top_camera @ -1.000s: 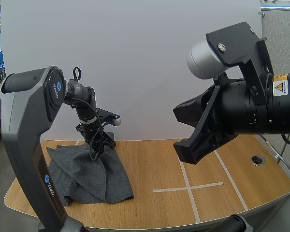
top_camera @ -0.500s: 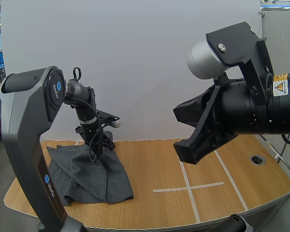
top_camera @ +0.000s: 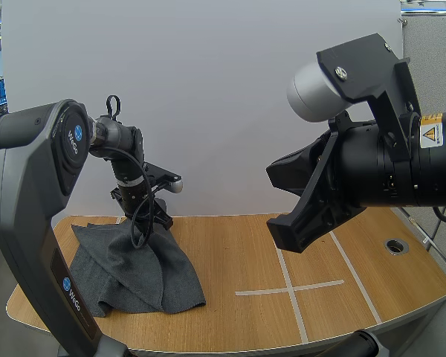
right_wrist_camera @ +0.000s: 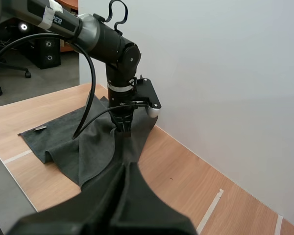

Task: Fold the towel

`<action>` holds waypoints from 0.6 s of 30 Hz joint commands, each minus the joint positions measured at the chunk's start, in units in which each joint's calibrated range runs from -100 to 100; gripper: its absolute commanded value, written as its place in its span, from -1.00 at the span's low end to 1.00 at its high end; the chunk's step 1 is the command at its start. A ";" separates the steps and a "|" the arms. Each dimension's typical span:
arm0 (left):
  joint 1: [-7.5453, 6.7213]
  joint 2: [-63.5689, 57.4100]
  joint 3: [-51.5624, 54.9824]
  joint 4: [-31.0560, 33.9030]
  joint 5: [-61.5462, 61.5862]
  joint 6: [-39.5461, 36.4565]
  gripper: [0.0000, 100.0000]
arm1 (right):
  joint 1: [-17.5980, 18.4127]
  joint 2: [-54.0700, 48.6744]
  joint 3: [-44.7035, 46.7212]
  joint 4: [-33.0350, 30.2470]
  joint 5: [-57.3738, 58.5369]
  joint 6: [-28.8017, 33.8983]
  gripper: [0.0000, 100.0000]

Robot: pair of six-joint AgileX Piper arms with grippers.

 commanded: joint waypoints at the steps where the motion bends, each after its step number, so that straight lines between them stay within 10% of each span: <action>1: 0.04 -0.62 1.78 -0.35 -4.89 0.14 -1.00 | -0.10 -0.51 -0.06 -0.35 0.00 0.11 -1.00; 4: 0.04 -0.62 1.78 -0.60 -5.68 0.14 -0.88 | -0.10 -0.51 -0.06 -0.35 0.00 0.11 -1.00; 11: 0.04 -0.62 1.78 -0.60 -6.01 0.14 0.08 | -0.10 -0.51 -0.06 -0.35 0.00 0.11 -1.00; 18: 0.04 -0.62 1.78 -0.60 -6.35 0.21 0.09 | -0.10 -0.51 -0.06 -0.35 0.00 0.11 -1.00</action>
